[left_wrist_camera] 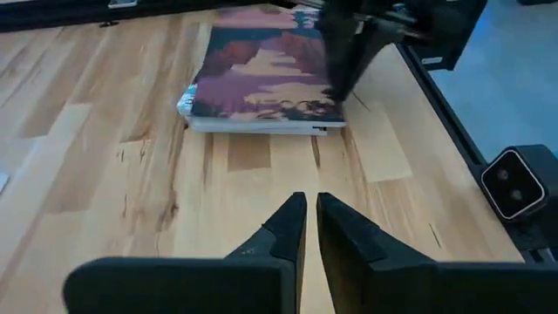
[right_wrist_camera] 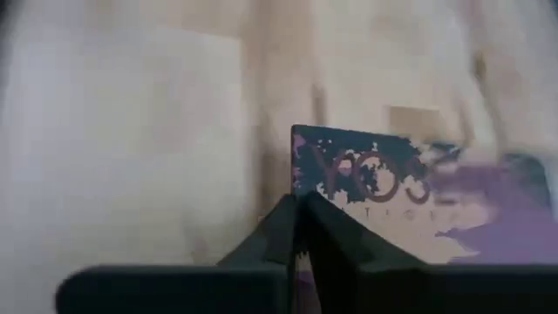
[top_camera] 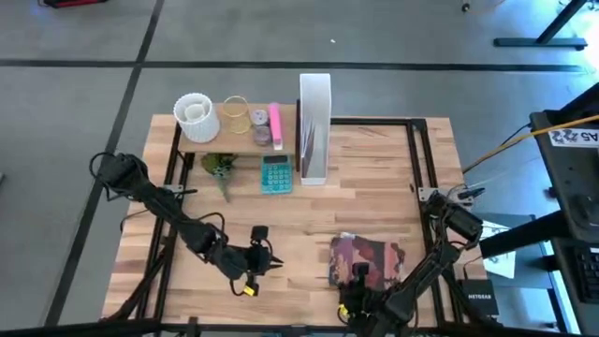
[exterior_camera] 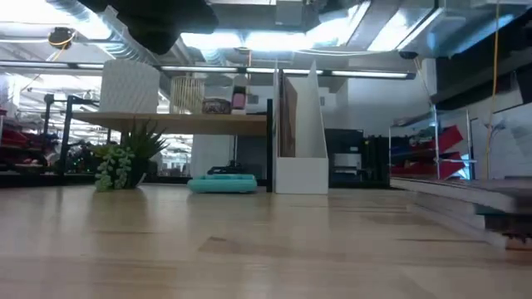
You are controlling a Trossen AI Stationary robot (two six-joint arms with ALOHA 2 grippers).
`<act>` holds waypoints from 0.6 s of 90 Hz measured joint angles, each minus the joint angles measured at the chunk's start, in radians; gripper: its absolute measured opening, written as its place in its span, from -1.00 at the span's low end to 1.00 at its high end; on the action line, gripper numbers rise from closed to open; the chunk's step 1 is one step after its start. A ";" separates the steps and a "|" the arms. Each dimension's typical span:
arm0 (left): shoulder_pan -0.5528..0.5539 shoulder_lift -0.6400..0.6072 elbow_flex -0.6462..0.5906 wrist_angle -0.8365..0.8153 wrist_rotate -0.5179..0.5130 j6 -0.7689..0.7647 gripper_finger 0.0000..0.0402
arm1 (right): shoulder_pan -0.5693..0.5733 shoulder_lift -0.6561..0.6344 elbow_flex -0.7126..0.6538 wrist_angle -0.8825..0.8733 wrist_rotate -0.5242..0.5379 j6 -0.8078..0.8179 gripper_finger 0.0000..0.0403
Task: Stock shelves
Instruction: Put the purple book into the white bookshelf
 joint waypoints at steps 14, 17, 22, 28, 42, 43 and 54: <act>0.000 0.000 0.000 0.001 0.000 0.000 -0.93 | 0.001 0.001 0.036 0.004 0.011 -0.044 -0.99; 0.000 0.000 0.000 0.001 0.000 0.002 -0.93 | 0.001 0.001 0.042 0.002 0.012 -0.054 -0.98; 0.000 0.000 0.000 0.001 0.000 0.009 -0.93 | 0.001 0.001 0.049 0.000 0.018 -0.061 -0.98; 0.000 0.000 0.000 0.001 0.001 0.012 -0.93 | 0.001 0.001 0.062 -0.010 0.022 -0.067 -0.98; 0.000 0.000 0.000 0.001 0.001 0.015 -0.93 | 0.002 0.001 0.106 -0.013 -0.026 -0.223 -0.83; 0.000 0.000 0.000 0.001 0.000 0.015 -0.93 | 0.002 0.001 0.110 -0.013 -0.029 -0.228 -0.81; 0.000 0.000 0.000 0.001 0.001 0.015 -0.93 | 0.001 0.000 0.133 -0.009 -0.076 -0.300 -0.47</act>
